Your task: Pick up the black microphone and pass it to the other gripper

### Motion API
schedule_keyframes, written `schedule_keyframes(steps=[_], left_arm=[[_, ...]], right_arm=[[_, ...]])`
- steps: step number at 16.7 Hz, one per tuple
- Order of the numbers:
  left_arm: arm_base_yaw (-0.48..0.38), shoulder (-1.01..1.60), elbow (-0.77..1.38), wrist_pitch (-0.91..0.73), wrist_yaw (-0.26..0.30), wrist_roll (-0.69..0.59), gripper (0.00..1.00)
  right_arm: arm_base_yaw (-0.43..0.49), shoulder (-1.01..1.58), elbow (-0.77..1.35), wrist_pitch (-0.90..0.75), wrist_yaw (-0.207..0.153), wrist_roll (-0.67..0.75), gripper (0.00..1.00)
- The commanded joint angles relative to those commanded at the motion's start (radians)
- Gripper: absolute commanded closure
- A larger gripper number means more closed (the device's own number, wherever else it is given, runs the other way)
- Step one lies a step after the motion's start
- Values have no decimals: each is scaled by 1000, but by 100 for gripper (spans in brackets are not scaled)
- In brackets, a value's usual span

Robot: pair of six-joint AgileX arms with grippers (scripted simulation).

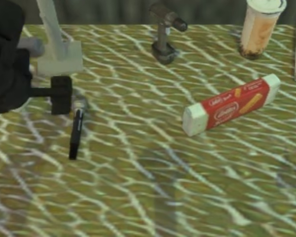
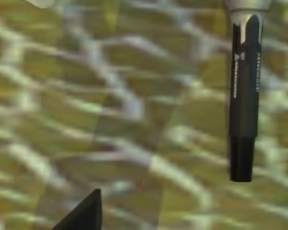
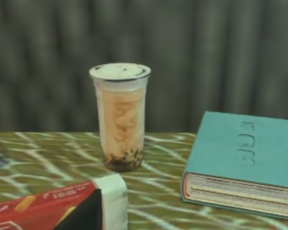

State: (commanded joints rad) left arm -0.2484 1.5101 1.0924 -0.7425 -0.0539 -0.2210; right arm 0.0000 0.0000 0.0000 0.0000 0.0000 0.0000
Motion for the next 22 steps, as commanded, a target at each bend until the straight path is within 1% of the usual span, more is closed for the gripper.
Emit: schedule_keyframes(steps=[5, 8, 10, 17, 19, 22], left_arm=[[-60, 364, 275, -170, -12, -55, 0], [-82, 482, 376, -226, -16, -74, 0], [-88, 516, 405, -242, -17, -80, 0], [-83, 525, 395, -224, -17, -77, 0], [-81, 558, 372, -169, -17, -72, 0], [-75, 627, 321, -42, -16, -65, 0]], right_arm=[[0, 0, 0, 0, 0, 0, 0], [0, 0, 0, 0, 0, 0, 0], [0, 0, 0, 0, 0, 0, 0], [0, 0, 0, 0, 0, 0, 0], [0, 0, 0, 0, 0, 0, 0], [0, 0, 0, 0, 0, 0, 0]])
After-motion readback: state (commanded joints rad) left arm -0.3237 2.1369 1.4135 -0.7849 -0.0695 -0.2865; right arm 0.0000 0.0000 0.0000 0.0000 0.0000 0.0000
